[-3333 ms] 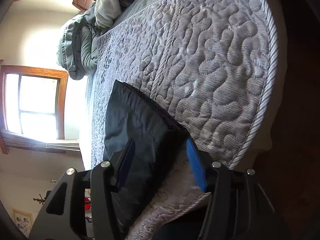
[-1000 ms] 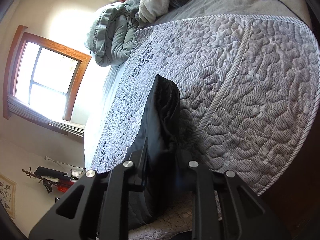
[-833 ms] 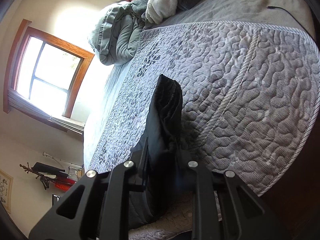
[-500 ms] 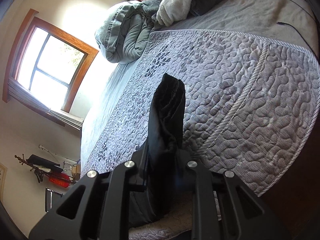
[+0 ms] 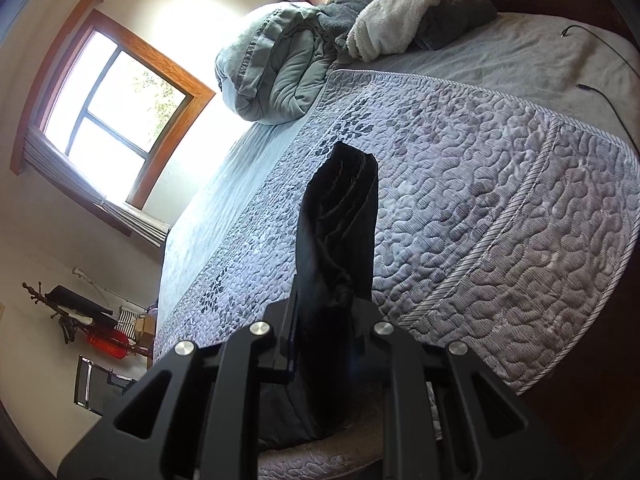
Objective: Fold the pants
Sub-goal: 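Lift the held pant leg upward with the right gripper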
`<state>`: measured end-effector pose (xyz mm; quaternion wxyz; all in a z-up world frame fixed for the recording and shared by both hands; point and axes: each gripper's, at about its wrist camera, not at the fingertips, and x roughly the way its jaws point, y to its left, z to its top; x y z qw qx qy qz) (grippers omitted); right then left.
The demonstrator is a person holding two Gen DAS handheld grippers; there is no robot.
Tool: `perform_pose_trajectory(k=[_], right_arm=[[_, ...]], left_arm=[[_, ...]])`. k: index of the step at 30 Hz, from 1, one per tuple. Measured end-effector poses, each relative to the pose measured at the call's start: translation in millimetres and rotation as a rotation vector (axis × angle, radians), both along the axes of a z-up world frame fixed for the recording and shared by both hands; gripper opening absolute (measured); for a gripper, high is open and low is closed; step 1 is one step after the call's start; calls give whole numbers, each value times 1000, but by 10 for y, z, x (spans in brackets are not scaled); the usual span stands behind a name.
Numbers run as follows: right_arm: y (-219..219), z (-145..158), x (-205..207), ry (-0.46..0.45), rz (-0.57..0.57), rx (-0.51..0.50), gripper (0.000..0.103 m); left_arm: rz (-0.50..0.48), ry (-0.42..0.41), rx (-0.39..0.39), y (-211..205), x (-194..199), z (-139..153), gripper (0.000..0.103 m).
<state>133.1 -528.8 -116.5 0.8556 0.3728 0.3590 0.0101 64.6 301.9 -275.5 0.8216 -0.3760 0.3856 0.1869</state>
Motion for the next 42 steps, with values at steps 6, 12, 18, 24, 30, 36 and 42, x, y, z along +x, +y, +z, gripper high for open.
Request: perform_pose_trajectory(k=[6, 12, 18, 24, 30, 36, 42], right_arm=[[177, 175, -6, -18, 23, -51, 17], [338, 318, 15, -34, 46, -90, 16], [486, 427, 32, -46, 70, -120, 16], [657, 538, 52, -57, 96, -158, 16], [806, 619, 65, -59, 115, -195, 16], [953, 692, 42, -73, 138, -221, 16], [1064, 756, 11, -92, 146, -240, 16]], left_arm=[[-1, 3, 1, 2, 0, -4, 93], [-2, 8, 0, -3, 19, -10, 93], [-2, 8, 0, 0, 14, -13, 93], [-2, 8, -1, 1, 11, -15, 93], [-3, 7, -3, 0, 15, -23, 93], [-5, 8, -5, 5, 13, -32, 93], [-9, 16, -1, 4, 27, -38, 93]])
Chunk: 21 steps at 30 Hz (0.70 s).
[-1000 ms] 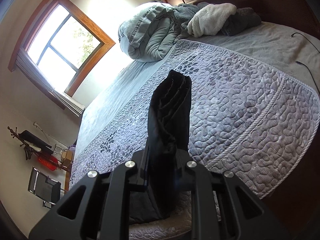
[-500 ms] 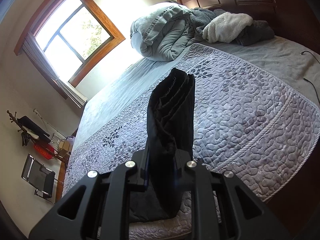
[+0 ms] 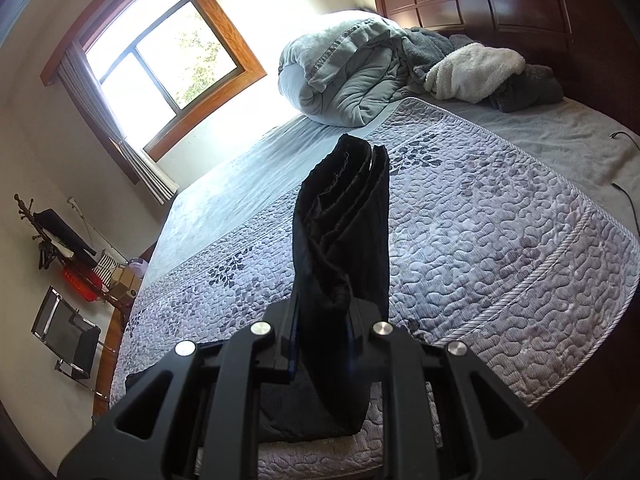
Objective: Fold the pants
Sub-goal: 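Lift the held pant leg upward with the right gripper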
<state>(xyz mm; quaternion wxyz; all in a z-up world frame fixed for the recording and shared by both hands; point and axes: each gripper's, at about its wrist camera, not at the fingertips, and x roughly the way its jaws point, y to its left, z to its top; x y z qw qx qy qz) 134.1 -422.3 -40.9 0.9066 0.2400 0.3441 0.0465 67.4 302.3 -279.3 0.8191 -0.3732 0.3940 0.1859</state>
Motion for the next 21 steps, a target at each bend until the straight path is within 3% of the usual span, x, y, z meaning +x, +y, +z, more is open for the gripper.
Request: perform_pose_trajectory(k=[21], right_arm=[[322, 114, -43, -88, 77, -43, 16]], left_arm=[[-15, 63, 46, -50, 103, -10, 95]])
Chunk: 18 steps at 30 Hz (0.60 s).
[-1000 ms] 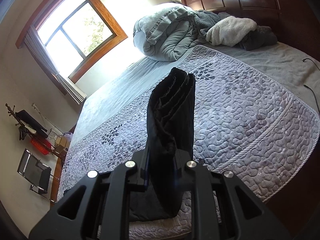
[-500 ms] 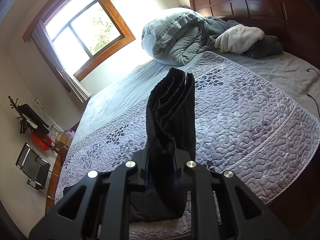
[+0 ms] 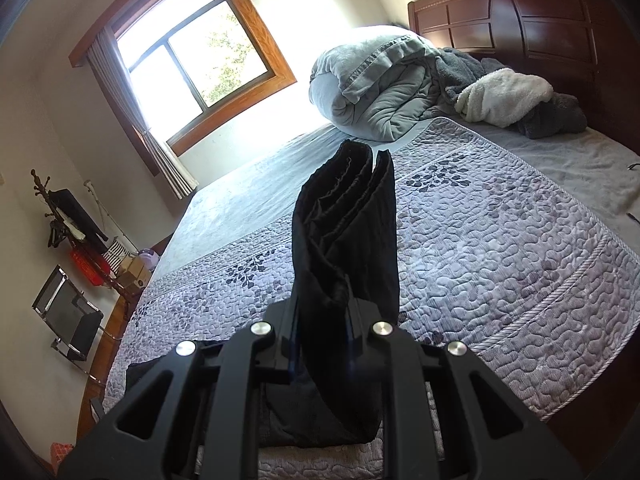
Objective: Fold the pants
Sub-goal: 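Lift the held pant leg upward with the right gripper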
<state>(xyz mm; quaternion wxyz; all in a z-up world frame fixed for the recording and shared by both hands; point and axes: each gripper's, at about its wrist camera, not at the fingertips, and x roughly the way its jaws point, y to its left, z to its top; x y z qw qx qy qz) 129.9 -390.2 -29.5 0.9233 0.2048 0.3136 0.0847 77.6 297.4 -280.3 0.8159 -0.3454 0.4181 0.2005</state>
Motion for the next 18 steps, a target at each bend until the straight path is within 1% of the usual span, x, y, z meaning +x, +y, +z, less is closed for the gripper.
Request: perform_pose_trajectory(k=[7, 18], right_arm=[[97, 82, 13, -26, 32, -19, 16], [380, 183, 36, -48, 76, -93, 16]], left_arm=[[0, 16, 14, -24, 37, -3, 95], [-1, 8, 7, -12, 34, -3, 95]])
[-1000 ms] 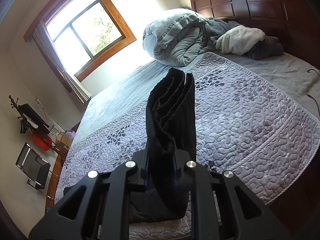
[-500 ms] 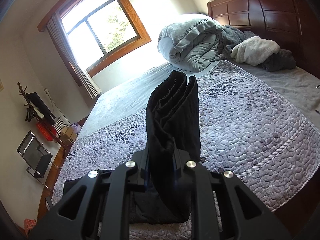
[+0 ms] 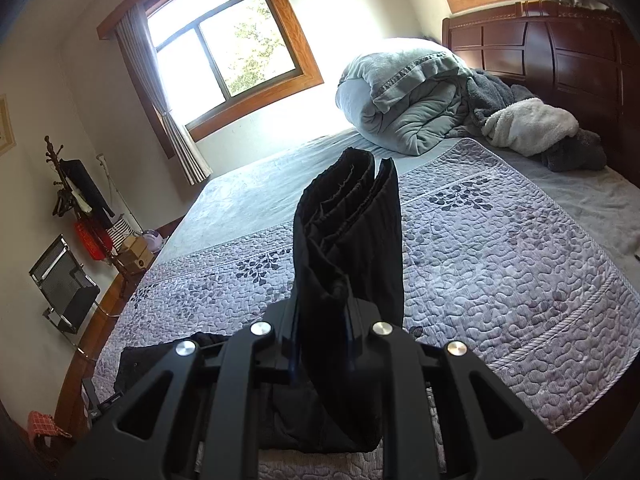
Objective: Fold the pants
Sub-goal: 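Lift the held pant leg upward with the right gripper, then lower the held pant leg onto the folded pants with the right gripper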
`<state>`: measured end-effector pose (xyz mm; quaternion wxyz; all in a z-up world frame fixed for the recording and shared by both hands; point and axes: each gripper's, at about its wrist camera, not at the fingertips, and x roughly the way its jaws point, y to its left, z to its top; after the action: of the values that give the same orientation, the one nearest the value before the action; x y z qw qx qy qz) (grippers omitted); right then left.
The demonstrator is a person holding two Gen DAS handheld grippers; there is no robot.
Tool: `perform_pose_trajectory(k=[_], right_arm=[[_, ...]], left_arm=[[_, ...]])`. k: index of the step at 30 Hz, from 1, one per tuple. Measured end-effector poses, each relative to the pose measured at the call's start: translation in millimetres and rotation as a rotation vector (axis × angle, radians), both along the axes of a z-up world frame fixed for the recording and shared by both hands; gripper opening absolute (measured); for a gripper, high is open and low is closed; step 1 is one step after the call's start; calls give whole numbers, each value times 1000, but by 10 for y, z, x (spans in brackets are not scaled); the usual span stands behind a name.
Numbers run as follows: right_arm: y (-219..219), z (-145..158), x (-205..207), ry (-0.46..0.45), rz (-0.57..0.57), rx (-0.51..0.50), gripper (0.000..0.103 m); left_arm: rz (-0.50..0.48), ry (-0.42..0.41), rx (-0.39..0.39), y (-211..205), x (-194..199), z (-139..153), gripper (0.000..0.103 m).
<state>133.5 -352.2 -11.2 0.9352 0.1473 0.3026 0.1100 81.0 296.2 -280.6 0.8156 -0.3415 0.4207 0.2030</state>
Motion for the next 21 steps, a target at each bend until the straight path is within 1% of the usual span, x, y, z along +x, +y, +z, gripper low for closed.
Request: perform_pose_trajectory(k=[14, 21], right_arm=[[421, 45, 56, 4, 58, -76, 16], [601, -6, 93, 22, 85, -109, 16]], left_arm=[[0, -20, -17, 16, -62, 6, 95], [2, -36, -32, 26, -95, 7, 95]])
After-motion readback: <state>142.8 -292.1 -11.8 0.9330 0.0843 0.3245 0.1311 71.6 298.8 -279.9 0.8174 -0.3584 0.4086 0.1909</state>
